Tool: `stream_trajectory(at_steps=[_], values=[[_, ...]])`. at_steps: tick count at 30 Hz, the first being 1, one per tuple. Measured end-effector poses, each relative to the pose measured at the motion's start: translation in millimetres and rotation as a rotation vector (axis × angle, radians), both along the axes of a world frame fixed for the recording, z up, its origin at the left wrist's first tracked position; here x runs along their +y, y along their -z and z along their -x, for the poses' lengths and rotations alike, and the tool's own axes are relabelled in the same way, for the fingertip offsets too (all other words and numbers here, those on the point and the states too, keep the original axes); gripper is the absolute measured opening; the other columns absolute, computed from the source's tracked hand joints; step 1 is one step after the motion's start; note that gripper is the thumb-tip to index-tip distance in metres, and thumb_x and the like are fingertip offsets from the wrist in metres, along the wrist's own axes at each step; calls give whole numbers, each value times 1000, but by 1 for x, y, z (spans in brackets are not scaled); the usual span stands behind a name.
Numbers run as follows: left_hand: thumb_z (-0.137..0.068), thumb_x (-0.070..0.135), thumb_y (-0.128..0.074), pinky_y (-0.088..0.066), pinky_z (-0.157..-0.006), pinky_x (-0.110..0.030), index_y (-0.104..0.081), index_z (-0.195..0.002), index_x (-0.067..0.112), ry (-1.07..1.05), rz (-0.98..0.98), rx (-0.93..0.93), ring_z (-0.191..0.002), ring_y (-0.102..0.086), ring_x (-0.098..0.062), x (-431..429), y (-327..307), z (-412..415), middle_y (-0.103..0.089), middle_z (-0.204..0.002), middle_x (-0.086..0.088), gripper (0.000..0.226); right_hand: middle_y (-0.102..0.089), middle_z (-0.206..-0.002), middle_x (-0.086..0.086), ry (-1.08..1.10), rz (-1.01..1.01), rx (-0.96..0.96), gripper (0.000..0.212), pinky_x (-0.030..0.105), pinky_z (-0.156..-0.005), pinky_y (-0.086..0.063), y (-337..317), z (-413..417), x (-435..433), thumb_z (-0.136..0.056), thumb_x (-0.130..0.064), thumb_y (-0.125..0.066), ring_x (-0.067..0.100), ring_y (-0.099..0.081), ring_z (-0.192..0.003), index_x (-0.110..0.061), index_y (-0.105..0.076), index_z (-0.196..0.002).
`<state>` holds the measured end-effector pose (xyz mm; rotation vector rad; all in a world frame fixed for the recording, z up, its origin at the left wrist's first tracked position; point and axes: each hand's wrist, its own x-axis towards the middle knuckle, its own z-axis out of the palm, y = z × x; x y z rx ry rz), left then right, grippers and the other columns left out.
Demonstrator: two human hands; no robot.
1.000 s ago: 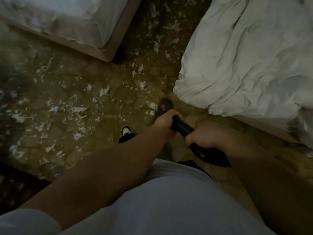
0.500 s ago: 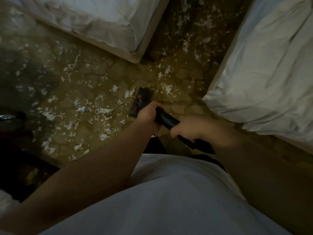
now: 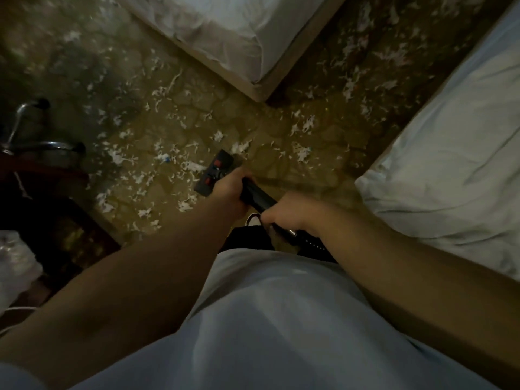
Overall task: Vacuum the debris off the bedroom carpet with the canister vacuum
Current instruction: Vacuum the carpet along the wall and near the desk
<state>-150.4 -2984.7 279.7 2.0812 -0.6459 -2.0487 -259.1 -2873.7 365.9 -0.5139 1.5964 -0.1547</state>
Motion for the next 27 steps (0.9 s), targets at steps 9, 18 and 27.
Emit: stream_trajectory(at_steps=[9,18,27], values=[[-96,12,-56,-47,-60,-32,-57,-77,8,47,-161,168,-62,-53,-20,143,-14,99,-56,-67,-7,19,-76,-99,19,-7,-125,134,20,53,-91,-63,-38,91,125,-85,-25,-78,36,-78,-94,-13,-64,-92],[-94,10,-56,-49,-66,-34,-54,-75,7,60,-222,296,-60,-53,-17,173,-36,125,-54,-67,-6,20,-77,-98,17,11,-98,210,20,52,-89,-64,-53,106,154,-82,-24,-78,35,-78,-90,-10,-70,-94],[-96,4,-55,-50,-59,-32,-55,-86,8,-151,-142,288,-61,-53,-17,96,-30,37,-54,-70,-7,11,-77,-98,17,-98,-74,169,24,52,-90,-64,-37,39,70,-83,-27,-78,35,-78,-91,-14,-62,-94]])
